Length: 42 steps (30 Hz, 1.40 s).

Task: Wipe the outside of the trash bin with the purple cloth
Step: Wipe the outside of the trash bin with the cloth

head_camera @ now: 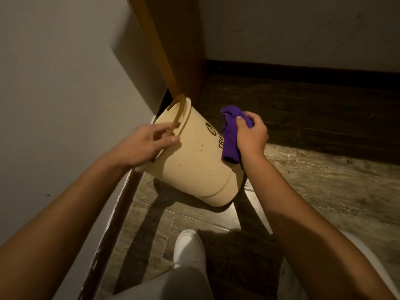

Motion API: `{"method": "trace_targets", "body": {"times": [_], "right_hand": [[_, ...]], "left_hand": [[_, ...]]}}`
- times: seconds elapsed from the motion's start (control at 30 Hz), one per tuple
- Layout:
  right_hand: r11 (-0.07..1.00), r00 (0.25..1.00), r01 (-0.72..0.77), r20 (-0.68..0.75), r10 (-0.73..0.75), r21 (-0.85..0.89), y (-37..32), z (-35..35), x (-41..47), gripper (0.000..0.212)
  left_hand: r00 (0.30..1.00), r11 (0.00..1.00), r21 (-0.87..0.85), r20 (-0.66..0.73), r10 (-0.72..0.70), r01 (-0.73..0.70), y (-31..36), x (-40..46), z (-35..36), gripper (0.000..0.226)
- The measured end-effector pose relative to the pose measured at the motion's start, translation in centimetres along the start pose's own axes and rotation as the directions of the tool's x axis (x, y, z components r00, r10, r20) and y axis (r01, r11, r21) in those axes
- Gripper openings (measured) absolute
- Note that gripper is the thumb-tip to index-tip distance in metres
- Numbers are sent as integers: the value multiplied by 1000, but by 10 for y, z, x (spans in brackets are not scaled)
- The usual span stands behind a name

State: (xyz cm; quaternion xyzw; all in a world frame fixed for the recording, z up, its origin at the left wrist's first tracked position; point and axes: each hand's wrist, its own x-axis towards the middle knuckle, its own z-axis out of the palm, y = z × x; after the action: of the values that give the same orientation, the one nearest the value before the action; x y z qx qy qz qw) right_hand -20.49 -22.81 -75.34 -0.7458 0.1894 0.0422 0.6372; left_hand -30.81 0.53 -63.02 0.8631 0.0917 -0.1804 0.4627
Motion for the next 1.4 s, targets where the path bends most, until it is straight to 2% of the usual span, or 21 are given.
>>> {"method": "trace_targets", "body": {"times": [0.07, 0.17, 0.23, 0.3, 0.4, 0.5, 0.67, 0.77, 0.87, 1.07, 1.17, 1.27, 1.4], "right_hand": [[998, 1000, 1, 14, -2, 55, -9, -4, -4, 25], [992, 997, 60, 46, -66, 113, -34, -4, -14, 34], [983, 985, 146, 81, -155, 107, -56, 3, -28, 44], [967, 961, 253, 106, -256, 36, -72, 17, -48, 47], [932, 916, 355, 225, -331, -74, -76, 49, -85, 49], [869, 893, 417, 299, -336, -266, -61, 74, -111, 50], [793, 876, 461, 345, -336, -398, -48, 85, -105, 51], [761, 892, 437, 340, -298, -480, -43, 83, -87, 48], [741, 915, 372, 357, -191, -558, -37, 75, -62, 49], [710, 923, 170, 363, 127, -683, -13, 41, 7, 47], [730, 916, 94, 346, 204, -677, 9, 17, 22, 49], [753, 950, 79, 278, 142, -653, 27, 3, 17, 48], [696, 980, 194, 166, -108, -692, 43, -10, -23, 43]], "left_hand": [[999, 998, 52, -46, 24, -21, 1, -8, 18, 31], [966, 998, 49, -255, 44, -32, 0, -6, 32, 34], [959, 1000, 21, -284, 17, -12, 2, 0, 32, 38], [953, 1000, 24, -303, 21, -15, 4, 7, 33, 39], [929, 988, 97, -341, 146, -119, 9, 16, 34, 42], [917, 975, 119, -336, 217, -187, 10, 19, 30, 44], [893, 975, 143, -394, 215, -171, -5, 16, 28, 41], [891, 989, 124, -437, 123, -76, -10, 18, 29, 41], [882, 996, 92, -469, 42, 1, -18, 17, 27, 39], [851, 995, 102, -522, 61, -8, -30, 5, 38, 38], [851, 993, 119, -519, 85, -27, -31, -1, 44, 39], [847, 992, 120, -524, 86, -26, -30, -1, 46, 39], [835, 997, 82, -547, 49, -4, -33, -7, 48, 38]]}}
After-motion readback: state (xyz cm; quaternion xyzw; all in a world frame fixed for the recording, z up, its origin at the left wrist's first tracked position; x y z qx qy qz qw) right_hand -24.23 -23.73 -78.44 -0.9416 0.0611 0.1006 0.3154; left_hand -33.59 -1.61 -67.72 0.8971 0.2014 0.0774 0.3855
